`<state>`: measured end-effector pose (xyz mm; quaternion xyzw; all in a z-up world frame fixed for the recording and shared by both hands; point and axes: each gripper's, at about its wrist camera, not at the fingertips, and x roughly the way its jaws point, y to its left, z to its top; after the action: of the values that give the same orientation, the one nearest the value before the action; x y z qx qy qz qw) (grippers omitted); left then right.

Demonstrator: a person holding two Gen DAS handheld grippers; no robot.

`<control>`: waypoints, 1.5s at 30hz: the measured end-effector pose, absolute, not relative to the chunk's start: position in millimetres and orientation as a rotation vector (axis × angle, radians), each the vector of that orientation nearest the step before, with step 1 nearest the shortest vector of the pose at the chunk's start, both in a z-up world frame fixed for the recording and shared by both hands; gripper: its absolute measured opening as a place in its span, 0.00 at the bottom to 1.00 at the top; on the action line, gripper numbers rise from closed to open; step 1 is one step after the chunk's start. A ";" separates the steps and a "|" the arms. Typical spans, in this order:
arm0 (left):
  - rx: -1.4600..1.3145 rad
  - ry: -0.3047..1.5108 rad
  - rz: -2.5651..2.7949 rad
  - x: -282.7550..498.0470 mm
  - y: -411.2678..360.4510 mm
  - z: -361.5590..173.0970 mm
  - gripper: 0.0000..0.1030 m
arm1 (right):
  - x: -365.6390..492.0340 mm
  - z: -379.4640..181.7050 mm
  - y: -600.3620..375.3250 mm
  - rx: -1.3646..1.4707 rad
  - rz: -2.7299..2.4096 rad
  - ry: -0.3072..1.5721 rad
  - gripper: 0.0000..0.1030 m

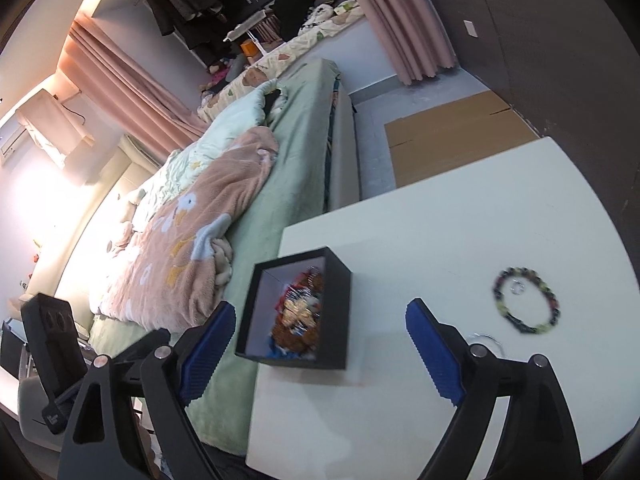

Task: Organize jewelry
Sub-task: 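Move the left tool over the silver hoop earring on the table, then grasp the silver hoop with the left tool while the right tool grasps the bead bracelet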

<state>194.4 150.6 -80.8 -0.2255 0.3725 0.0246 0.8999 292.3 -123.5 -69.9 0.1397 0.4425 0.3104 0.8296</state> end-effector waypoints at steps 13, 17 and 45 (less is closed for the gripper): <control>-0.411 0.809 -0.003 216.7 96.7 -79.2 0.92 | 292.1 -78.7 -187.7 0.283 0.598 0.960 0.93; -0.383 0.831 -0.037 226.9 71.5 -82.0 0.92 | 296.4 -85.7 -207.3 0.282 0.578 0.980 0.93; -0.141 1.039 -0.162 308.3 -47.3 -156.2 0.42 | 328.0 -126.4 -305.9 0.357 0.397 1.037 0.75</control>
<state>308.3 -47.3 -156.2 -0.0673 0.4953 -0.0771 0.8627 328.0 -305.9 -126.4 0.1686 0.4895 0.1876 0.8347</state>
